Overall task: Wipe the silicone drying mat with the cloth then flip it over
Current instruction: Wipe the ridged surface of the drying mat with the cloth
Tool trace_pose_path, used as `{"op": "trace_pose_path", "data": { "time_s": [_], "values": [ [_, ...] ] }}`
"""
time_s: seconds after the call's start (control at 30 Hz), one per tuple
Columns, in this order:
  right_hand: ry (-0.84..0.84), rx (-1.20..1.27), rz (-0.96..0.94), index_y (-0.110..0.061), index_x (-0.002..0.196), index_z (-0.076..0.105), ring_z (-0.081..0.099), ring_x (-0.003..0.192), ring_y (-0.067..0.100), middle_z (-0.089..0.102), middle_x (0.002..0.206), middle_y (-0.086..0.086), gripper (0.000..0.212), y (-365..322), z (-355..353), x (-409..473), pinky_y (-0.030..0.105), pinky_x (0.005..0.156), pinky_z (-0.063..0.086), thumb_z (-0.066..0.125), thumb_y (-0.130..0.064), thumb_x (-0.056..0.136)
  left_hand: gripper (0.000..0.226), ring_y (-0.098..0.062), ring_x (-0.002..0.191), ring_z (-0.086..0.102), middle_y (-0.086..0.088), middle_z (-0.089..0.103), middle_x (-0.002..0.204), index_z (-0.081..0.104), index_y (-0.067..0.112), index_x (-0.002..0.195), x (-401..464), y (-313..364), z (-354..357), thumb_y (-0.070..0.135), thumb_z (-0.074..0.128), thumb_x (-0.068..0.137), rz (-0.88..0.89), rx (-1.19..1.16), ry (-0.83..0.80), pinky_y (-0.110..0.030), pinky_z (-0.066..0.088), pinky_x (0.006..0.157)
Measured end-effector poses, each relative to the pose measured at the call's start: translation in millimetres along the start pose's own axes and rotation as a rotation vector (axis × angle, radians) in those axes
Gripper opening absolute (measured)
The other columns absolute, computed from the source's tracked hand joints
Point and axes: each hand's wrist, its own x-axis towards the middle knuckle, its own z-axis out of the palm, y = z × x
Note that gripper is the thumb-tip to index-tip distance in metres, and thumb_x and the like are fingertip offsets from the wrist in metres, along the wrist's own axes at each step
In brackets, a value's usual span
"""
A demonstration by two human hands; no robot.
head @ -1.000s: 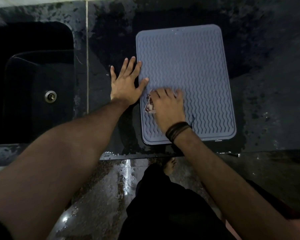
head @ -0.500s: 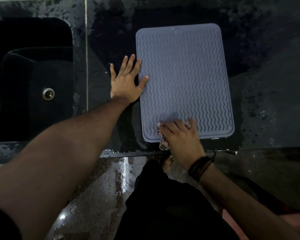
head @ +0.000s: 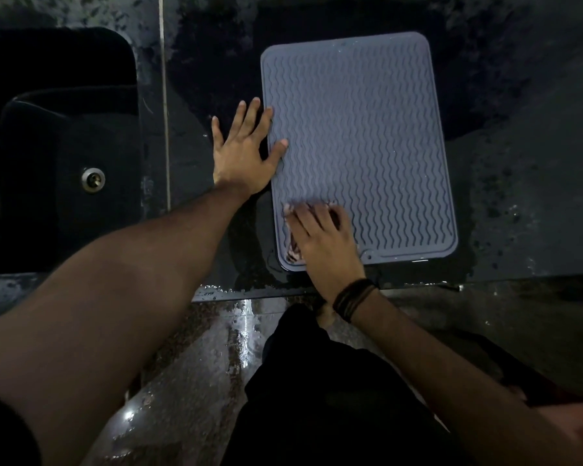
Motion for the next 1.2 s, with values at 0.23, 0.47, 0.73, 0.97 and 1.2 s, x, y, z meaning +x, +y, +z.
{"op": "trace_pose_path", "data": {
  "time_s": [0.23, 0.47, 0.73, 0.97, 1.2],
  "values": [
    [-0.105, 0.033, -0.077, -0.019, 0.138, 0.048, 0.044, 0.129, 0.03, 0.051, 0.135, 0.003, 0.052, 12.0, -8.7, -47.8, 0.056, 0.109, 0.028, 0.053, -0.015, 0.086, 0.072, -0.018, 0.159, 0.002, 0.002, 0.009, 0.172, 0.019, 0.028, 0.164, -0.1, -0.4, 0.6, 0.066, 0.026, 0.103, 0.005, -0.006, 0.0, -0.061, -0.008, 0.124],
    [-0.011, 0.109, 0.049, -0.021, 0.129, 0.055, 0.049, 0.123, 0.029, 0.055, 0.13, 0.004, 0.048, 32.6, -41.4, -5.3, 0.052, 0.103, 0.037, 0.051, -0.014, 0.081, 0.073, -0.019, 0.159, 0.002, 0.001, 0.009, 0.172, 0.019, 0.028, 0.164, 1.0, -1.9, 0.3, 0.067, 0.026, 0.103, 0.017, -0.014, -0.003, -0.061, -0.008, 0.124],
    [-0.023, -0.029, -0.073, -0.013, 0.142, 0.041, 0.035, 0.134, 0.033, 0.043, 0.142, 0.011, 0.058, 2.4, -14.5, 29.3, 0.055, 0.112, 0.026, 0.051, -0.019, 0.086, 0.073, -0.018, 0.159, 0.001, 0.002, 0.008, 0.173, 0.017, 0.029, 0.164, 2.1, -1.3, 0.5, 0.067, 0.025, 0.103, 0.007, 0.004, -0.014, -0.06, -0.009, 0.124],
    [-0.117, 0.007, -0.167, -0.017, 0.14, 0.045, 0.038, 0.134, 0.03, 0.046, 0.142, 0.005, 0.049, 11.1, -1.4, -39.5, 0.054, 0.111, 0.029, 0.042, -0.015, 0.091, 0.073, -0.016, 0.159, -0.002, 0.003, 0.006, 0.173, 0.016, 0.029, 0.164, 1.4, -1.1, 0.7, 0.068, 0.024, 0.102, -0.002, -0.004, -0.03, -0.06, -0.01, 0.124],
    [-0.055, 0.017, -0.085, -0.019, 0.128, 0.055, 0.049, 0.121, 0.028, 0.056, 0.127, 0.003, 0.052, 30.1, -37.7, -19.5, 0.053, 0.103, 0.035, 0.043, -0.014, 0.078, 0.074, -0.018, 0.159, 0.001, 0.002, 0.008, 0.173, 0.018, 0.029, 0.164, 1.8, -2.1, 0.3, 0.068, 0.023, 0.102, 0.009, -0.014, -0.016, -0.06, -0.009, 0.124]
  ]
}}
